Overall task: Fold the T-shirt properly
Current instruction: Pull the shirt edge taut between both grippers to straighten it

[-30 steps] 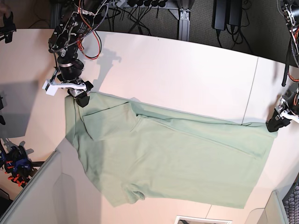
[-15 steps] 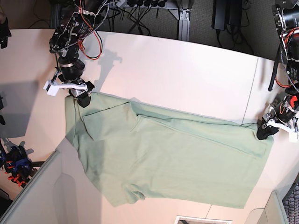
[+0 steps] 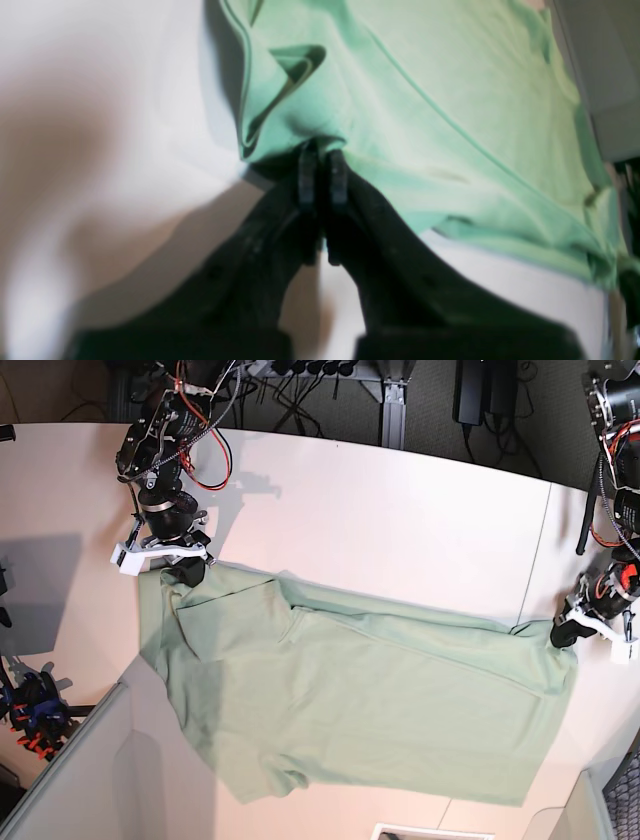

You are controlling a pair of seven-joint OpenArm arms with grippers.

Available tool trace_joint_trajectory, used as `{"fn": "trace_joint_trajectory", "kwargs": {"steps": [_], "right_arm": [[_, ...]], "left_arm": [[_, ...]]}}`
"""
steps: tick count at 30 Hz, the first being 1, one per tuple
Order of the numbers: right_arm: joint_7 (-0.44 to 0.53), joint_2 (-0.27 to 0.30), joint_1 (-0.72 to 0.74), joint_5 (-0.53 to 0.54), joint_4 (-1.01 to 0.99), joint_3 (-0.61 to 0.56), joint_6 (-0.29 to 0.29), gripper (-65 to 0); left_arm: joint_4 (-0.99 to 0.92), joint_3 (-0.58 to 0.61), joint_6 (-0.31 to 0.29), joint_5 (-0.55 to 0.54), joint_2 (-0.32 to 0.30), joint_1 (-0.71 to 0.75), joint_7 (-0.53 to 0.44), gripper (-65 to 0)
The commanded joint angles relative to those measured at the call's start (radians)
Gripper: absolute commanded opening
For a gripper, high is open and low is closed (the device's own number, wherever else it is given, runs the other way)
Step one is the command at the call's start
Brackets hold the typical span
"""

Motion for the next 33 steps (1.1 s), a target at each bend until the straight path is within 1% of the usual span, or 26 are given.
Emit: {"fn": "trace_joint_trajectory", "kwargs": {"steps": [1, 3, 4, 9, 14, 21, 29, 33], "right_arm": [[0.004, 0.013, -0.003, 0.030, 0.037, 0.002, 0.010, -65.0], [-0.003, 0.016, -0.042, 0.047, 0.088, 0.003, 0.010, -65.0], [-0.005, 0.016, -0.064, 0.052, 0.120, 0.004, 0.010, -65.0], [-0.033, 0.025, -0.169, 0.053, 0.269, 0.005, 0.011, -65.0], [-0.037, 0.047, -0.272, 0.067, 0.332, 0.005, 0.011, -65.0], [-0.040, 0.074, -0.420, 0.075, 0.428, 0.005, 0.011, -65.0], [-0.040, 0.078, -0.558, 0.075, 0.523, 0.034, 0.011, -65.0], [-0.040, 0.093, -0.603, 0.074, 0.532, 0.043, 0.011, -65.0]], "left_arm": [[0.018, -0.001, -0.032, -0.016, -0.014, 0.009, 0.035, -65.0], [0.061, -0.001, -0.060, -0.040, -0.024, 0.039, 0.060, -65.0], [0.093, -0.001, -0.063, -0.054, -0.029, 0.060, 0.068, -65.0], [0.286, -0.001, -0.063, -0.064, -0.049, 0.169, 0.069, -65.0], [0.431, -0.001, -0.062, -0.066, -0.076, 0.298, 0.069, -65.0], [0.568, -0.011, -0.062, -0.068, -0.080, 0.457, 0.068, -65.0], [0.655, -0.082, -0.063, -0.069, -0.081, 0.571, 0.074, -65.0], [0.690, -0.099, -0.063, -0.087, -0.092, 0.623, 0.077, -65.0]]}}
